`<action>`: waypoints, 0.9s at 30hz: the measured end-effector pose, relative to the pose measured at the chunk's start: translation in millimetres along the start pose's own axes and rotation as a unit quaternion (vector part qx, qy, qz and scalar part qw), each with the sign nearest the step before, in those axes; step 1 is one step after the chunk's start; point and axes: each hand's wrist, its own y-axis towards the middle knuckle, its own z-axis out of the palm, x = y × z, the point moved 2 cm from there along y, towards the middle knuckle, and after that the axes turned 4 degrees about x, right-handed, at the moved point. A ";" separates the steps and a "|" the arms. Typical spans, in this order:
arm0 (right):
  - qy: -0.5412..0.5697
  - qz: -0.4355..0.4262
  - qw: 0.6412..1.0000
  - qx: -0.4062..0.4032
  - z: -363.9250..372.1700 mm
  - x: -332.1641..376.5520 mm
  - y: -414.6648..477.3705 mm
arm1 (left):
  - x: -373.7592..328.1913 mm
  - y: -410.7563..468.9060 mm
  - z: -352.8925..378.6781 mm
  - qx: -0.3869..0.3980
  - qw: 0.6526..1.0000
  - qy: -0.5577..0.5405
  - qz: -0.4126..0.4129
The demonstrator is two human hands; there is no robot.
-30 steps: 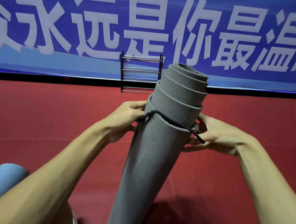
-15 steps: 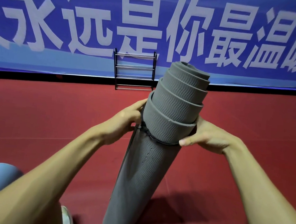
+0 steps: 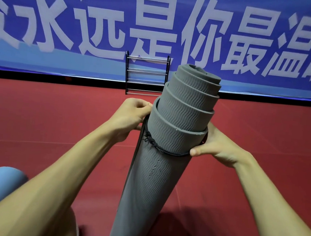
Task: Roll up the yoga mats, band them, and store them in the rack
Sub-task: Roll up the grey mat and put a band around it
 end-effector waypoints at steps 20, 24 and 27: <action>0.124 0.039 0.991 0.005 7.5 -28.3 11.6 | 45.1 15.8 -10.3 -0.060 0.984 -0.139 -0.089; 0.099 0.058 0.993 -0.009 18.1 -30.6 18.5 | 46.4 17.3 -9.6 -0.083 0.994 -0.054 -0.050; 0.089 0.059 0.994 -0.034 18.0 -32.4 21.1 | 53.5 15.8 -7.6 -0.080 0.993 -0.059 -0.065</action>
